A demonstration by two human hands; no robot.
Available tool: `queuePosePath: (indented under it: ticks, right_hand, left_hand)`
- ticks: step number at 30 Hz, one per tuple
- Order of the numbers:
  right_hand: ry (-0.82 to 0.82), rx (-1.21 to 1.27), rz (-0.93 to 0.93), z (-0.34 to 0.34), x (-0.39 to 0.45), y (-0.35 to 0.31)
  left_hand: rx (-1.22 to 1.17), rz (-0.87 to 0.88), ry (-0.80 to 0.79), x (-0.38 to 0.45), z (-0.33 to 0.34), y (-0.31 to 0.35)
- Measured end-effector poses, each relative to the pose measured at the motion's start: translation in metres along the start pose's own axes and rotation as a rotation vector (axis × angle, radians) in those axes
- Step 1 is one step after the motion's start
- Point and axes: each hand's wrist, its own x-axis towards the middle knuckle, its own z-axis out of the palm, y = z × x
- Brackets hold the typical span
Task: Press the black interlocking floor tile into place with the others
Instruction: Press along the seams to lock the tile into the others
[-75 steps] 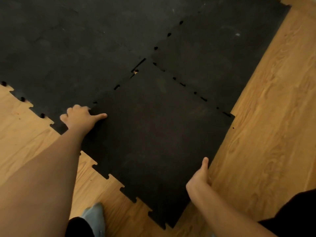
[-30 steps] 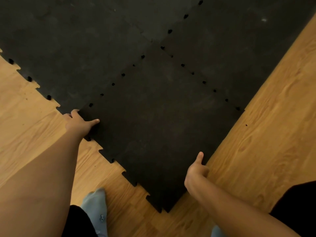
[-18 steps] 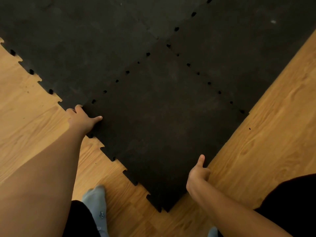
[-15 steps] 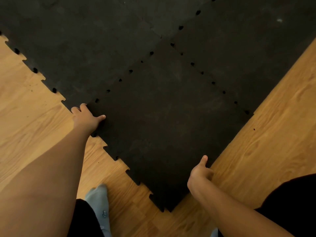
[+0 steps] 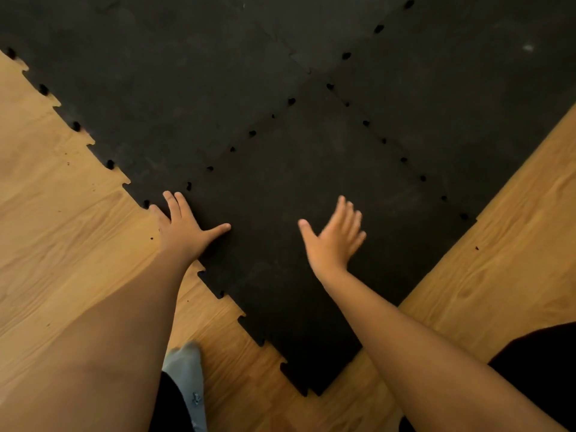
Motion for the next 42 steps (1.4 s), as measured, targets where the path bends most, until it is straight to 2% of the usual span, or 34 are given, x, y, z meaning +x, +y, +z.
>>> queuePosePath:
  ticks: [3, 5, 9, 13, 17, 21, 25, 35, 42]
  right_hand:
    - [-0.090, -0.233, -0.371, 0.014, 0.026, -0.029]
    - [-0.214, -0.386, -0.545, 0.026, 0.047, -0.046]
    - [-0.485, -0.581, -0.652, 0.039, 0.082, -0.067]
    - [-0.501, -0.646, -0.691, 0.045, 0.089, -0.065]
    - [-0.289, -0.678, -0.852, 0.034, 0.109, -0.076]
    - [-0.273, -0.604, -0.758, 0.027, 0.147, -0.095]
    - [-0.354, -0.611, -0.689, 0.029, 0.173, -0.104]
    - [-0.328, -0.597, -0.741, 0.037, 0.183, -0.094]
    - [-0.394, -0.604, -0.710, 0.036, 0.188, -0.098]
  left_hand:
    - [0.021, -0.017, -0.013, 0.002, 0.003, 0.003]
    - [0.045, -0.021, -0.015, 0.005, 0.005, 0.005]
    - [0.112, -0.028, -0.005, 0.008, 0.008, 0.004]
    - [0.095, 0.073, 0.109, 0.005, 0.009, 0.007]
    - [0.096, 0.290, 0.152, 0.028, -0.005, 0.060]
    - [0.087, 0.375, 0.107, 0.053, -0.009, 0.107]
    - [0.160, 0.391, 0.120, 0.061, 0.000, 0.107]
    - [0.288, 0.377, 0.143, 0.071, 0.013, 0.107]
    - [0.295, 0.405, 0.097, 0.072, 0.006, 0.108]
